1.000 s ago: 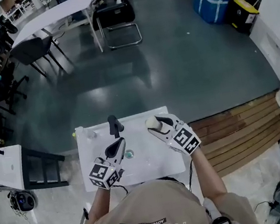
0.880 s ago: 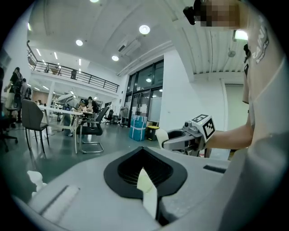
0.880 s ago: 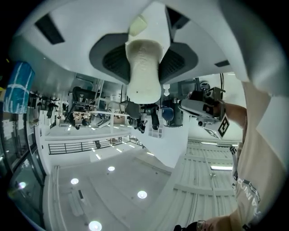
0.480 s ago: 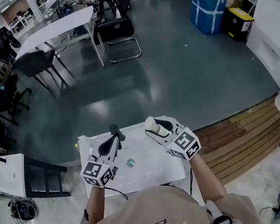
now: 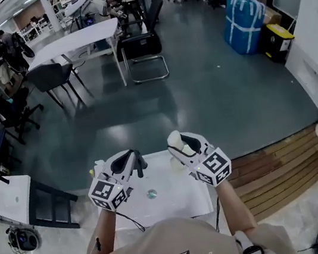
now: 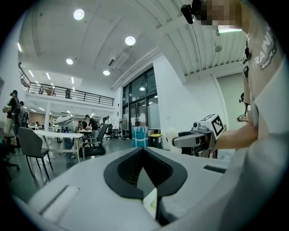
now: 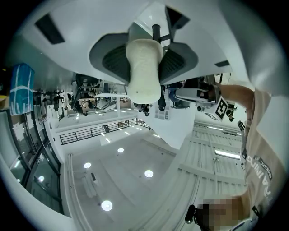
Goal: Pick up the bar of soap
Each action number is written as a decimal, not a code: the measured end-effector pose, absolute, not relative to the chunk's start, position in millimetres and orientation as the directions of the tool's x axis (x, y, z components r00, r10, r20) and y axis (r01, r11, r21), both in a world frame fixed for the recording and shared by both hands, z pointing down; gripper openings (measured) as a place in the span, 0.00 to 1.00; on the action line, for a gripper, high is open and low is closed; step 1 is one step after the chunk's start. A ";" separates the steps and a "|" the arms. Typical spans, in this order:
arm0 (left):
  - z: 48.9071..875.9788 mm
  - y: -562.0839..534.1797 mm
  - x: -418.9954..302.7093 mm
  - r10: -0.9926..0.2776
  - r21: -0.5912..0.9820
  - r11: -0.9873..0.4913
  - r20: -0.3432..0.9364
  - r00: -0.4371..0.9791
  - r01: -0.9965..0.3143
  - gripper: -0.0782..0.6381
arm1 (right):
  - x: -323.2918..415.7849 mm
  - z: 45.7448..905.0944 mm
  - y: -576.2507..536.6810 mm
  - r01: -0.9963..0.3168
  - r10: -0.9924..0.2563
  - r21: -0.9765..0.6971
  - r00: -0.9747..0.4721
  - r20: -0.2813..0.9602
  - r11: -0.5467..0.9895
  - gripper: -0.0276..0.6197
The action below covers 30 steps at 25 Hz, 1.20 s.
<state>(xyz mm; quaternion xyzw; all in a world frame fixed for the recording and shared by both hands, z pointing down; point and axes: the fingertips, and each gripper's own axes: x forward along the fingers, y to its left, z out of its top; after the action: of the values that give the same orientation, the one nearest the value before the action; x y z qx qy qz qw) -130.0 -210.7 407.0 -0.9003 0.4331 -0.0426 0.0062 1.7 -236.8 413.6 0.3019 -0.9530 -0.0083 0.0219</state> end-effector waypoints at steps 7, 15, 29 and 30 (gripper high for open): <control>378.9 -222.6 -135.4 -0.772 -0.042 -0.636 0.030 0.635 -0.771 0.10 | -6.3 386.9 -239.8 -0.557 -0.557 0.005 -0.831 -0.002 0.831 0.34; 346.0 -232.8 -140.8 -0.782 -0.059 -0.622 -0.020 0.623 -0.781 0.10 | -3.6 352.7 -245.3 -0.580 -0.578 0.004 -0.813 -0.064 0.815 0.34; 340.8 -232.7 -141.1 -0.796 -0.089 -0.598 -0.052 0.604 -0.796 0.10 | -7.0 329.1 -246.5 -0.579 -0.572 0.029 -0.811 -0.126 0.815 0.34; 341.9 -232.0 -139.8 -0.795 -0.088 -0.599 -0.053 0.605 -0.796 0.10 | -7.1 328.9 -246.1 -0.578 -0.570 0.032 -0.812 -0.127 0.816 0.34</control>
<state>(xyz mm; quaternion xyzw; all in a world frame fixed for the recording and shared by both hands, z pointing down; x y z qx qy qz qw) -139.8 -232.0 341.9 -0.8942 0.4447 0.0041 0.0510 -7.1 -246.1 328.9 0.3017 -0.9511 -0.0343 -0.0558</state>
